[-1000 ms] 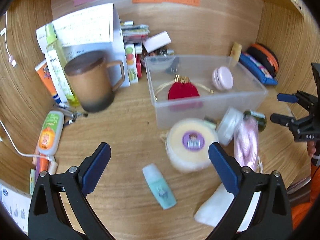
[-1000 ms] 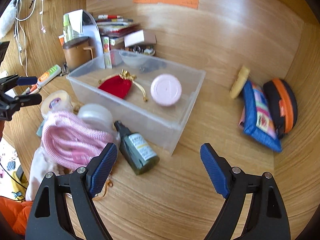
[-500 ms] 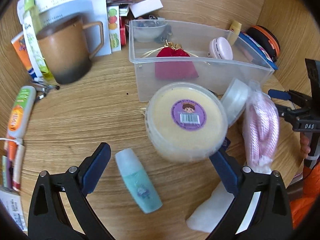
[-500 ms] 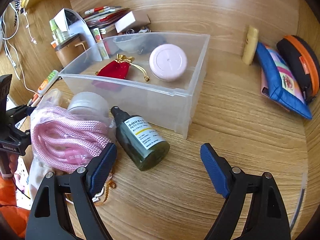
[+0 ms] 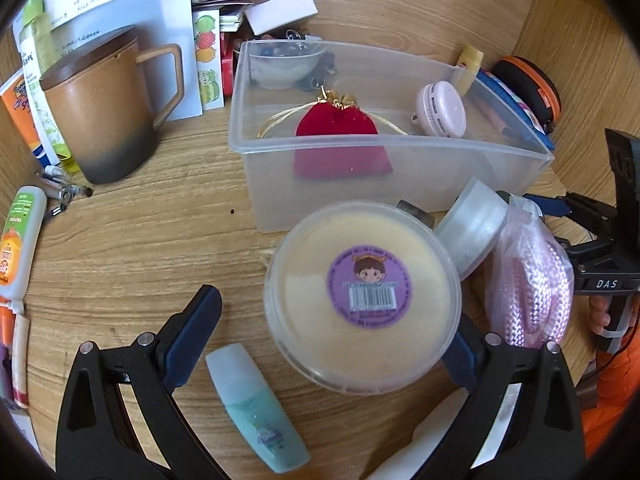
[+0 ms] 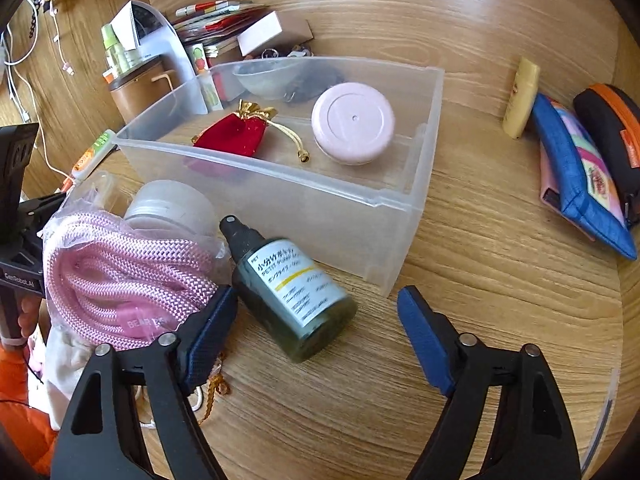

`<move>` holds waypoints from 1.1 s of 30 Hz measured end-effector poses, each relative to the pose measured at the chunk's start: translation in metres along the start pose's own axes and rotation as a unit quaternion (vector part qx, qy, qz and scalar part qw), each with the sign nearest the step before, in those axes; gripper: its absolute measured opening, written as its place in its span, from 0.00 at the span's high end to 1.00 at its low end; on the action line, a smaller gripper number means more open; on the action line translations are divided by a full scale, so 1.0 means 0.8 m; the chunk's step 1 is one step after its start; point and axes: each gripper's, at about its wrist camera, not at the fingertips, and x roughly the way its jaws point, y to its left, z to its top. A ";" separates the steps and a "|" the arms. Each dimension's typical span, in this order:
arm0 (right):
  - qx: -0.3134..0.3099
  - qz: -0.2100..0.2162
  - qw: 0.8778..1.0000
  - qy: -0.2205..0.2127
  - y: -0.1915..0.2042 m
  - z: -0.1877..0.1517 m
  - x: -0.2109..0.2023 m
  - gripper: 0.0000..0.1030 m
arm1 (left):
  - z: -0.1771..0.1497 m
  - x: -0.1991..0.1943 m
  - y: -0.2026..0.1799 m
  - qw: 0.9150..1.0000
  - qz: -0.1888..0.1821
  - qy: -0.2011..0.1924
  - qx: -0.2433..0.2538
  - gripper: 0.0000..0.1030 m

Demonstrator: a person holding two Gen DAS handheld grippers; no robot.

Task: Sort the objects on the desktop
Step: 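Move both grippers back toward the tub and green bottle beside the bin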

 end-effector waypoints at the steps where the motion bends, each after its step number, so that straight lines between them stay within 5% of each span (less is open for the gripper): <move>1: 0.003 0.004 1.000 0.000 -0.002 -0.001 0.001 0.26 | 0.001 0.001 0.002 1.000 -0.004 -0.001 -0.003 0.04; 5: -0.008 0.001 1.000 -0.009 0.002 -0.002 -0.002 0.31 | 0.003 0.004 0.006 1.000 -0.008 -0.008 -0.010 0.04; 7: -0.024 -0.001 1.000 -0.015 0.009 -0.003 -0.004 0.43 | 0.003 0.003 0.007 1.000 -0.007 -0.017 -0.013 0.04; 13: -0.041 -0.009 0.999 -0.024 0.016 -0.006 -0.010 0.47 | 0.003 -0.007 0.005 0.999 0.011 -0.045 -0.007 0.04; 28: 0.013 -0.038 0.999 -0.009 -0.017 -0.050 -0.046 0.50 | 0.001 -0.016 0.017 0.998 0.012 -0.057 -0.020 0.04; 33: -0.005 -0.039 0.999 -0.014 -0.010 -0.042 -0.043 0.43 | 0.004 0.001 0.003 0.999 0.012 -0.037 -0.007 0.04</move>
